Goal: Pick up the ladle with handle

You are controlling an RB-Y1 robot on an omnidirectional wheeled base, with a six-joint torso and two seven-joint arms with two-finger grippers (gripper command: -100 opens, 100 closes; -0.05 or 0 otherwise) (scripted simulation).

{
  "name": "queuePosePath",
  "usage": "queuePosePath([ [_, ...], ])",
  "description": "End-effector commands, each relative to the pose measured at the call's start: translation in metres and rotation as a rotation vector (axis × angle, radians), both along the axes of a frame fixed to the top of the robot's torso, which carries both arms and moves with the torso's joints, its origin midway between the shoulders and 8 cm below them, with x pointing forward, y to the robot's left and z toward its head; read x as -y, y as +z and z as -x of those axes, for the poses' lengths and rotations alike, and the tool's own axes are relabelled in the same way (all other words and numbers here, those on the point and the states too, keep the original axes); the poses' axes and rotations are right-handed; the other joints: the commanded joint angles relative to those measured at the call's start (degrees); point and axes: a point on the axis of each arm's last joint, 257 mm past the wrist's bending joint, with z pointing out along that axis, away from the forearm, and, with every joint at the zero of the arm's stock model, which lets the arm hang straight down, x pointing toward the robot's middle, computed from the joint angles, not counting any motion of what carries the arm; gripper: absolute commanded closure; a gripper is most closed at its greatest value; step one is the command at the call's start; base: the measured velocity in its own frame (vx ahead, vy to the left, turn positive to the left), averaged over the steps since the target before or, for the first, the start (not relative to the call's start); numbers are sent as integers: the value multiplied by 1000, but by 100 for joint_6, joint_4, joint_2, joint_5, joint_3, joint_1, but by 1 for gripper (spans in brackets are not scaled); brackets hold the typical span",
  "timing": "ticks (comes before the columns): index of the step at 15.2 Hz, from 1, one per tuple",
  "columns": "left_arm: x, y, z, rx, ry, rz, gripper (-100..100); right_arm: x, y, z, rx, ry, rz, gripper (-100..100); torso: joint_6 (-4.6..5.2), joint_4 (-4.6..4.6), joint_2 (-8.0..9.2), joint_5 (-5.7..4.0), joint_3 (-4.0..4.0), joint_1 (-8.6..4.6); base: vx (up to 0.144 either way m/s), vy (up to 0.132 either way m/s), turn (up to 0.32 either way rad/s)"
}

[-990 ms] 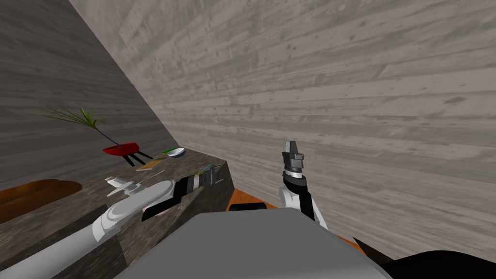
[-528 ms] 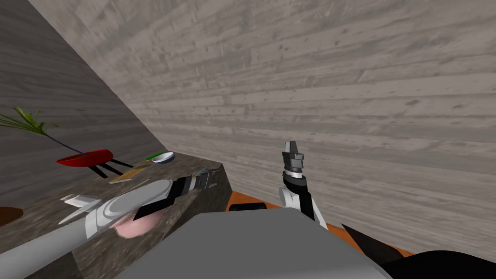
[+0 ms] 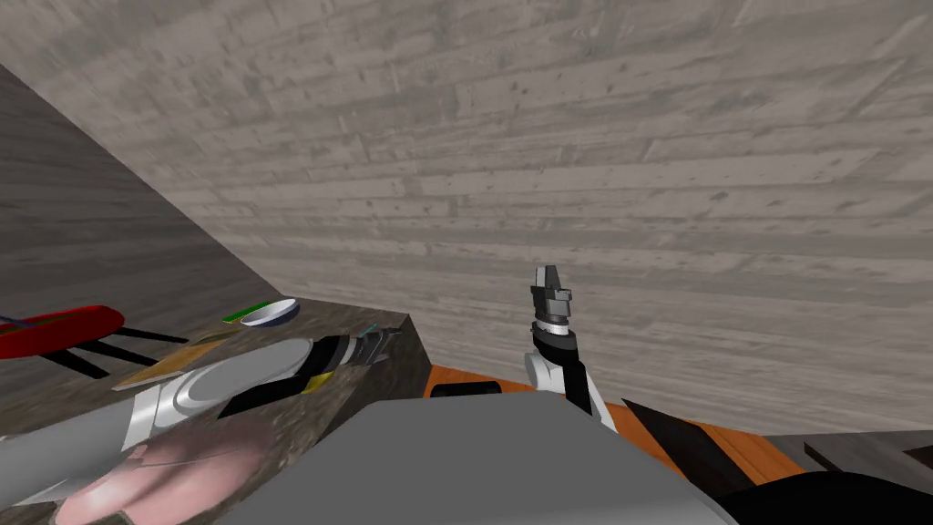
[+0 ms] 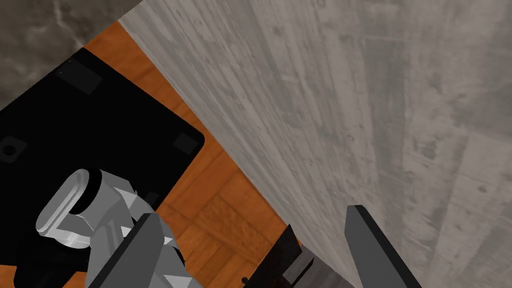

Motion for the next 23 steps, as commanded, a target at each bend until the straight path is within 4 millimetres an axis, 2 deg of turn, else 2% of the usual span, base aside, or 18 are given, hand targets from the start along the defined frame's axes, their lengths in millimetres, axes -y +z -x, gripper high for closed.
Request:
queuePosePath([
  [1, -28, -11, 8, -3, -69, -120, -100, 0, 0, 0, 0, 0, 0, 0, 0, 0, 0, 0, 0, 0, 49, 25, -250],
  [2, -36, -10, 8, 0, -92, -159, -100, 0, 0, 0, 0, 0, 0, 0, 2, -1, -2, 1, -1, 2, 48, 33, -196],
  [4, -37, -10, 8, 3, -99, -169, -100, 0, 0, 0, 0, 0, 0, 0, -3, 0, -1, 2, -1, 5, 29, 20, -36],
  [5, -60, -15, 17, -9, -155, -258, -100, 0, 0, 0, 0, 0, 0, 0, -5, 1, 3, 2, 2, 2, 34, 7, -120],
  [7, -62, -16, 17, -4, -168, -275, -100, 0, 0, 0, 0, 0, 0, 0, 0, 0, 2, 1, 1, -1, 30, 14, -153],
  [8, -84, -22, 27, -17, -228, -359, -100, 0, 0, 0, 0, 0, 0, 0, -3, 1, 4, 1, 2, -1, 36, 17, -189],
  [10, -87, -21, 27, -16, -236, -373, -100, 0, 0, 0, 0, 0, 0, 0, -2, 0, 1, 0, 1, 1, 38, 24, -116],
  [11, -109, -24, 37, -37, -295, -453, -100, 0, 0, 0, 0, 0, 0, 0, -4, 1, 2, 2, 1, 1, 38, 21, -159],
  [12, -111, -24, 37, -34, -304, -462, -100, 0, 0, 0, 0, 0, 0, 0, 0, 0, 1, 1, 1, 1, 37, 23, -156],
  [13, -131, -26, 49, -60, -358, -531, -100, 0, 0, 0, 0, 0, 0, 0, -2, 0, 1, 1, 1, 1, 41, 26, -212],
  [15, -133, -26, 49, -57, -369, -542, -100, 0, 0, 0, 0, 0, 0, 0, -1, 0, -1, 3, -1, 4, 33, 30, -114],
  [16, -154, -28, 62, -84, -433, -611, -100, 0, 0, 0, 0, 0, 0, 0, -5, 1, 3, 2, 2, 4, 28, 19, -113],
  [18, -154, -28, 62, -84, -433, -611, -100, 0, 0, 0, 0, 0, 0, 0, -2, 1, 4, 1, 2, -1, 24, 19, -92],
  [19, -172, -30, 76, -115, -492, -668, -100, 0, 0, 0, 0, 0, 0, 0, -4, 2, 7, 2, 4, -1, 20, 20, -129],
  [20, -173, -30, 76, -115, -494, -669, -100, 0, 0, 0, 0, 0, 0, 0, -2, 2, 8, 2, 5, 0, 22, 24, -129],
  [21, -189, -32, 92, -149, -551, -715, -100, 0, 0, 0, 0, 0, 0, 0, -3, 2, 8, 2, 5, 1, 26, 26, -145],
  [23, -189, -32, 92, -149, -551, -715, -100, 0, 0, 0, 0, 0, 0, 0, -3, 2, 7, 1, 4, 2, 18, 25, -73],
])
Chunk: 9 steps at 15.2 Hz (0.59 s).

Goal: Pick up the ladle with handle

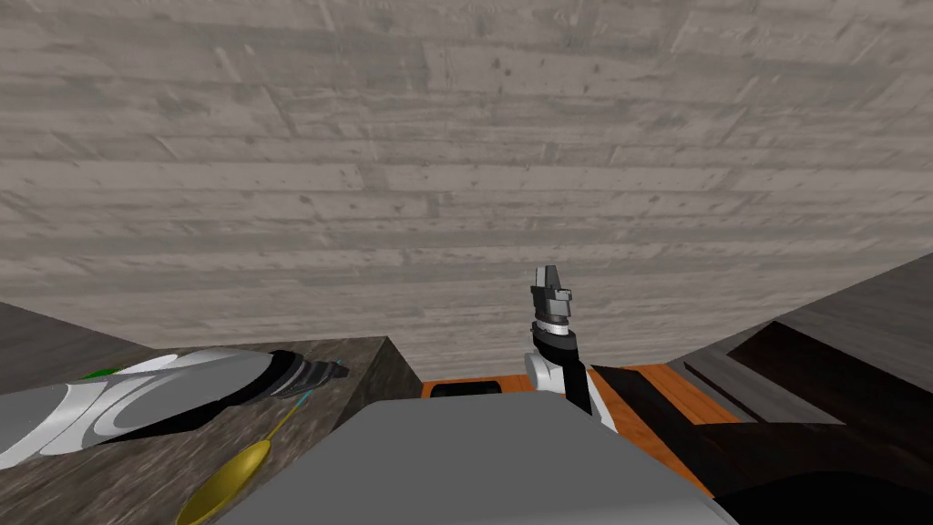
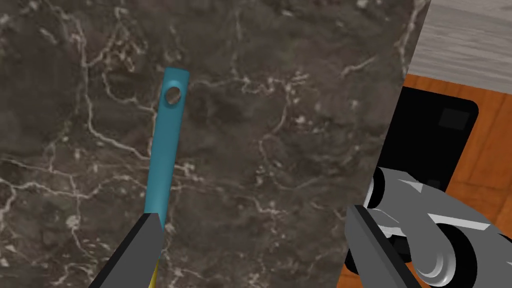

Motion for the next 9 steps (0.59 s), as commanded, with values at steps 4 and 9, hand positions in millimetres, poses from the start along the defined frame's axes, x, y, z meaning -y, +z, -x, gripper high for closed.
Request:
queuePosePath([
  [4, -35, -9, 57, -133, -111, -106, -100, 0, 0, 0, 0, 0, 0, 0, 1, 1, 5, 0, 3, -2, 8, 20, -112],
  [9, -46, -15, 91, -208, -153, -131, -100, 0, 0, 0, 0, 0, 0, 0, -1, 3, 13, 1, 8, -2, -7, 17, -60],
])
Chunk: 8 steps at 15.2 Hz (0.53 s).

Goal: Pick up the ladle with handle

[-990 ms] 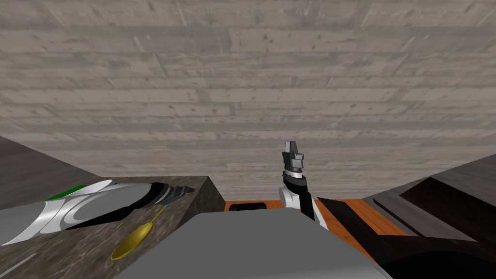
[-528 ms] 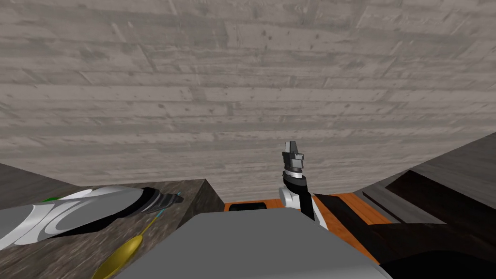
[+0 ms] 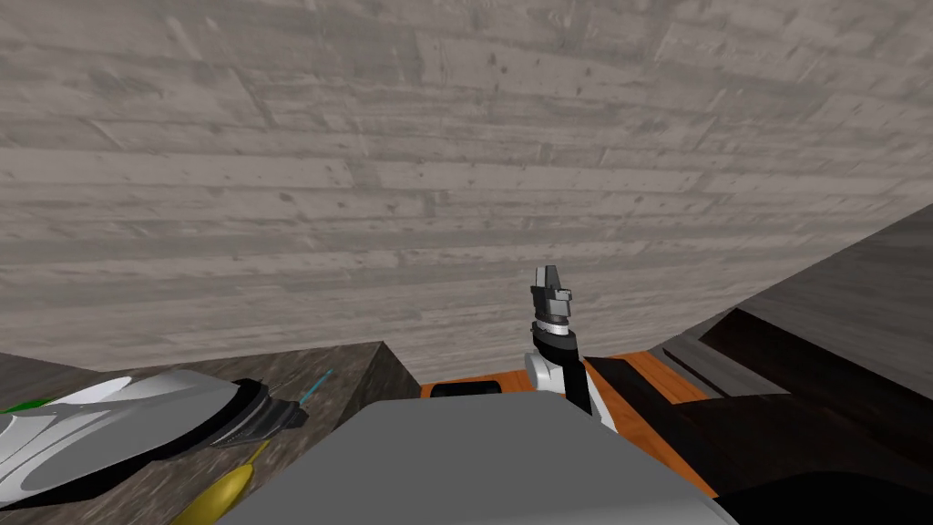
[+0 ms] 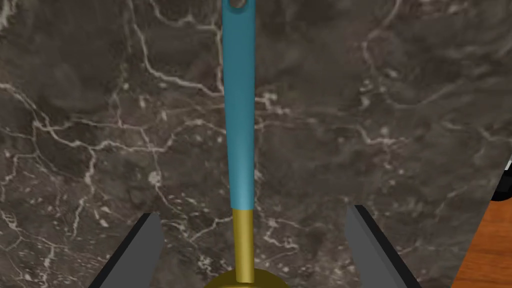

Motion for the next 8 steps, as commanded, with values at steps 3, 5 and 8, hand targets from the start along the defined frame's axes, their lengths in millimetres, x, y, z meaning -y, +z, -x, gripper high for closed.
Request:
queuePosePath([
  [3, -3, -2, 19, -40, -13, -9, -100, 0, 0, 0, 0, 0, 0, 0, 0, 0, 2, -1, 1, -3, -11, 5, -34],
  [5, -9, -15, 31, -44, 19, -8, -100, 0, 0, 0, 0, 0, 0, 0, 3, 0, 3, 0, 2, -3, -39, 6, -169],
  [8, -12, -25, 39, -45, 48, -7, -100, 0, 0, 0, 0, 0, 0, 0, 4, 4, 18, 0, 10, -2, -60, 7, -206],
])
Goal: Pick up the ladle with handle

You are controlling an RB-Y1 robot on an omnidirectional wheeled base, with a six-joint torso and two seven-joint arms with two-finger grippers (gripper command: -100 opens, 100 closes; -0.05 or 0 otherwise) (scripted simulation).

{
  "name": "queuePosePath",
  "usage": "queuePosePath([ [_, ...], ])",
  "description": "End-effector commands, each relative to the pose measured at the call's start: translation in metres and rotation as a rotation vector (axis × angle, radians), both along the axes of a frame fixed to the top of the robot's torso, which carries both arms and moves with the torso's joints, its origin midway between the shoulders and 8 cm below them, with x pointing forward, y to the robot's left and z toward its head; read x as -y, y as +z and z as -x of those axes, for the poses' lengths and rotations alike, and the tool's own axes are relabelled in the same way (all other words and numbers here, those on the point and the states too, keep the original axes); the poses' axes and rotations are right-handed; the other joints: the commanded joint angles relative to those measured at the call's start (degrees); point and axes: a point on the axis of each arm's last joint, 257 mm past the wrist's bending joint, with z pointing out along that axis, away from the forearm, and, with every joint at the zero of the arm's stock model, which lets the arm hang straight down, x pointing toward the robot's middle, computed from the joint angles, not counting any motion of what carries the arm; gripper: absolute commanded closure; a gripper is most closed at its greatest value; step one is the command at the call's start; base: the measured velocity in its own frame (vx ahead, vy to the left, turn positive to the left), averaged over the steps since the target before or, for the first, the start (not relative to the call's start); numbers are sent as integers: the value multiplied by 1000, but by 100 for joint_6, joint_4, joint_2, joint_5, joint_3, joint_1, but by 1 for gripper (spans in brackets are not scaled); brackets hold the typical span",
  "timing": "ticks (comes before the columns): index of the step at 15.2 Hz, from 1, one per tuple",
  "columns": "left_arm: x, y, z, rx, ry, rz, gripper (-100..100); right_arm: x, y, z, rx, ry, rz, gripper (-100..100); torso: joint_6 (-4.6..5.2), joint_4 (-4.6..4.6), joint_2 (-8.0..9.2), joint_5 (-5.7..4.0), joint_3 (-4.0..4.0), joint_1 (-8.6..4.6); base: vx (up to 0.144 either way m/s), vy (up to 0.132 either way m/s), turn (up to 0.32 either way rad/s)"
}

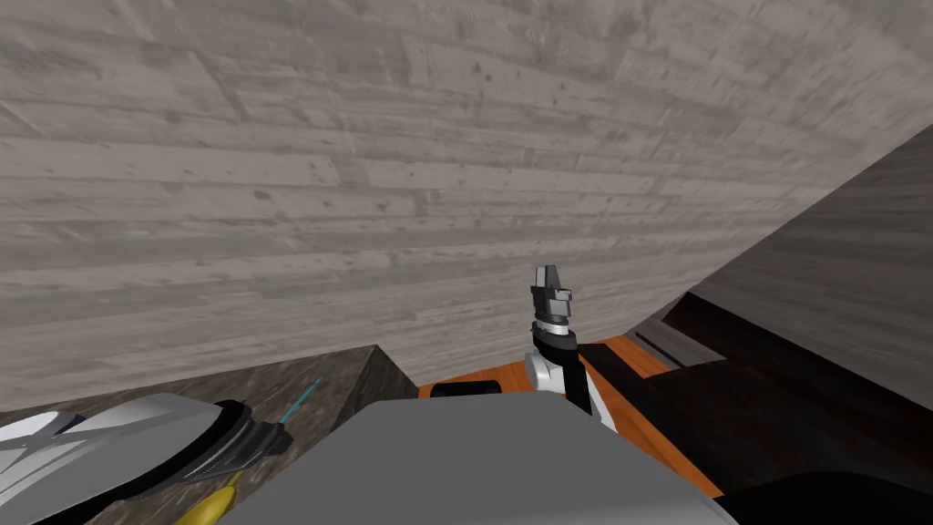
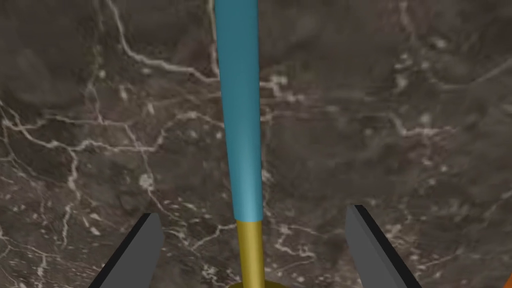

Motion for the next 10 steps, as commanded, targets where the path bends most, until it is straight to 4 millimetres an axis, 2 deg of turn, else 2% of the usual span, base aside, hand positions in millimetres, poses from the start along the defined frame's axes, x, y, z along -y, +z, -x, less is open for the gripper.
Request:
queuePosePath([
  [1, 0, 0, 0, 0, 0, 0, -100, 0, 0, 0, 0, 0, 0, 0, 0, 0, 0, 0, 0, 0, -30, 3, -49],
  [2, -1, -1, 0, 0, 2, 0, 100, 0, 0, 0, 0, 0, 0, 0, -2, 0, -5, -1, -2, -1, -11, 2, 0],
  [6, 0, -1, 0, 0, 2, 0, 100, 0, 0, 0, 0, 0, 0, 0, -3, -5, -20, 1, -12, 2, -1, 0, 0],
  [9, 7, 16, -13, -1, -47, -1, 100, 0, 0, 0, 0, 0, 0, 0, -16, -7, -34, -5, -18, 0, 56, -2, 270],
  [10, 3, 12, -8, -1, -30, -2, 100, 0, 0, 0, 0, 0, 0, 0, -14, -9, -42, -4, -23, -3, 46, -8, 97],
])
